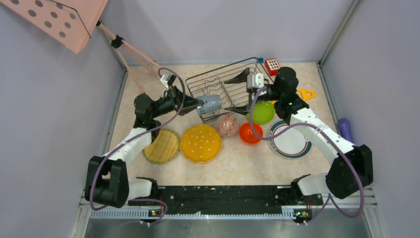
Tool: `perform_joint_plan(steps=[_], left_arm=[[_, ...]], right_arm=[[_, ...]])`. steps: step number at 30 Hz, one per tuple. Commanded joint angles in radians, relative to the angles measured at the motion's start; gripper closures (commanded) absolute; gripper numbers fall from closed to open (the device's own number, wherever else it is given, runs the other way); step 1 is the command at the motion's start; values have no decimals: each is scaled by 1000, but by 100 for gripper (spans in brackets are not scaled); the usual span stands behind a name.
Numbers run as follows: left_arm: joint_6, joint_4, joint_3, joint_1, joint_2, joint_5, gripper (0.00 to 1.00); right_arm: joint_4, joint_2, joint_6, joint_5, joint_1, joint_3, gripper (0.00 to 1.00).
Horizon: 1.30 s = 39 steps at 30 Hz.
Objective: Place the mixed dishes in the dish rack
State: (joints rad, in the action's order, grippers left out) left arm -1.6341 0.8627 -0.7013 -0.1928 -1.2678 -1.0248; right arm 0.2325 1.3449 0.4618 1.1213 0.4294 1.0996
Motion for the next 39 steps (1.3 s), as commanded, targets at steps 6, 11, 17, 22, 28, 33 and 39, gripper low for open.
perform_joint_plan(steps=[6,11,17,22,28,33,39], left_arm=[[-140,240,-49,-2,7,-12,100],[-189,312,-60,-12,-3,-14,100],[-196,335,-55,-34,-14,-4,100],[-218,366,-51,-37,-21,2,100],[-216,368,-51,-43,-26,9,100],[-216,368,-56,-50,-30,15,100],[-219,369,-72,-61,-39,24,100]], right_arm=[[625,62,-439,157,-8,-52,3],[755,113,-578,177,-7,-52,7],[1006,176,-772,202,1,-60,13],[1208,233,-916,235,15,-54,17],[1292,271,-1006,241,34,-33,20],[1187,268,-931,218,49,-29,21],[1068,264,-832,194,69,-12,23]])
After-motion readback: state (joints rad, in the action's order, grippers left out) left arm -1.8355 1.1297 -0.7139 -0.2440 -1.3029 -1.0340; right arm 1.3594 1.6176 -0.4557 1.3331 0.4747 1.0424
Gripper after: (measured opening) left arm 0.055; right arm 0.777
